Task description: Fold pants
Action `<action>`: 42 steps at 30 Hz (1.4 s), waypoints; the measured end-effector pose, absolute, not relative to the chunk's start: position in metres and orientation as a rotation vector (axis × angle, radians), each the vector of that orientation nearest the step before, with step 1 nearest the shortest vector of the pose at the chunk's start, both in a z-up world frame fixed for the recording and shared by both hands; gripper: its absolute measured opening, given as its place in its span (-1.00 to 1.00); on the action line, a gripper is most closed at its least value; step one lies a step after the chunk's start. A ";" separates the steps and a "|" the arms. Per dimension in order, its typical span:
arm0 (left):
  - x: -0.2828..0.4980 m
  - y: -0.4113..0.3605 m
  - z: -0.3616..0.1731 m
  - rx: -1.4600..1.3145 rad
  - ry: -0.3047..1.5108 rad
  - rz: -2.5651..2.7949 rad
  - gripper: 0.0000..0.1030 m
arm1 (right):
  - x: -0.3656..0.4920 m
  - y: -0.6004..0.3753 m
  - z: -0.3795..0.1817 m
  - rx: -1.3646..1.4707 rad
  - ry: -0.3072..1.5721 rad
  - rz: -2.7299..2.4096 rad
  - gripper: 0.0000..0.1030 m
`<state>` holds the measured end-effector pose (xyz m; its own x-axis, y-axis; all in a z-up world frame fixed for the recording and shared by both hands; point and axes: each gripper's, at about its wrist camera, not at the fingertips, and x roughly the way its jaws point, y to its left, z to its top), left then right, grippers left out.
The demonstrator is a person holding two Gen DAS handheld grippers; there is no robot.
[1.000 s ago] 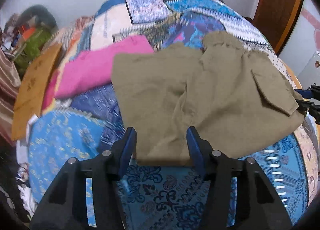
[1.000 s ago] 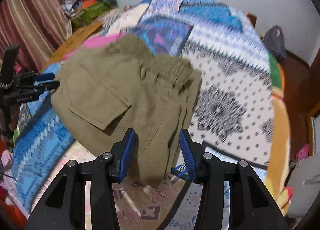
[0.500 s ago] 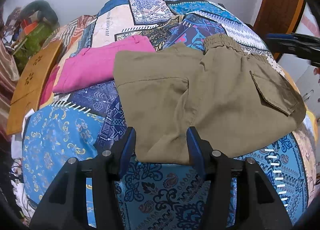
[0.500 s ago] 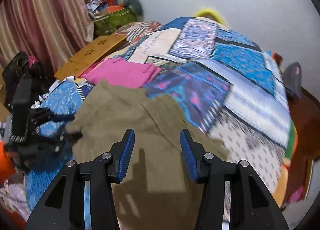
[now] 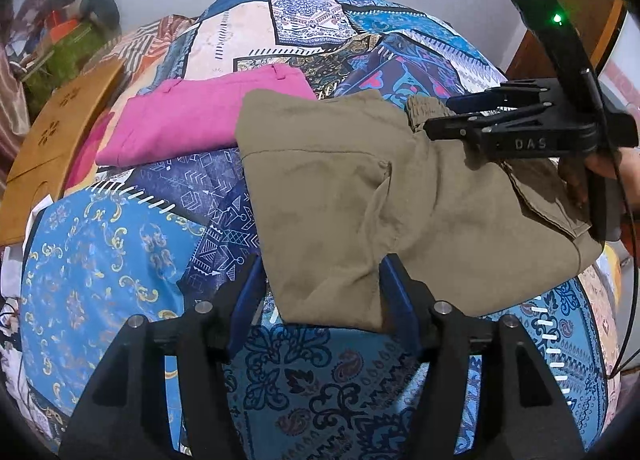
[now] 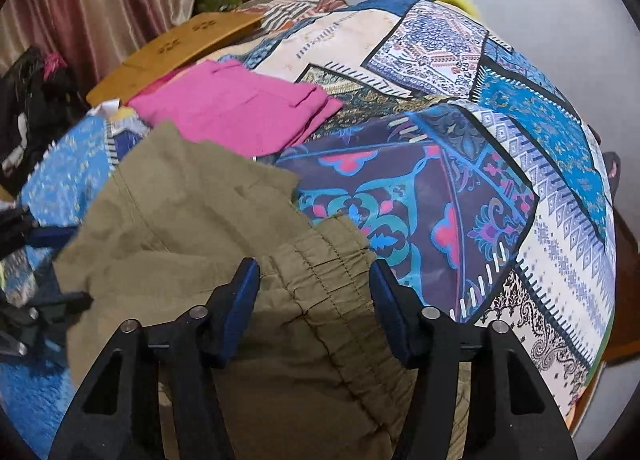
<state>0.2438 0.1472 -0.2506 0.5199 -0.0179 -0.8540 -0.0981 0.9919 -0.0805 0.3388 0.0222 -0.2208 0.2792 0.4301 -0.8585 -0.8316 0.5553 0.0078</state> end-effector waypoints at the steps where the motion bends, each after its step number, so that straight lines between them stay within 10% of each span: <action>1: 0.243 0.147 -0.251 -0.119 1.021 0.056 0.21 | 0.339 0.024 -0.221 -0.510 0.938 0.889 -0.03; 16: 0.225 0.154 -0.224 -0.048 0.979 0.151 0.22 | 0.296 -0.038 -0.142 -0.393 0.795 0.746 0.19; 22: 0.229 0.167 -0.199 -0.048 0.921 0.151 0.57 | 0.261 -0.092 -0.119 -0.386 0.758 0.639 0.23; 42: 0.291 0.187 -0.266 -0.214 1.105 0.013 0.58 | 0.295 -0.150 -0.225 -0.090 1.058 0.560 0.44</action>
<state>0.2913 0.1874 -0.2660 0.4510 -0.0957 -0.8874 -0.1166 0.9794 -0.1649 0.2950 -0.1501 -0.2250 0.3653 0.3923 -0.8442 -0.4770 0.8576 0.1921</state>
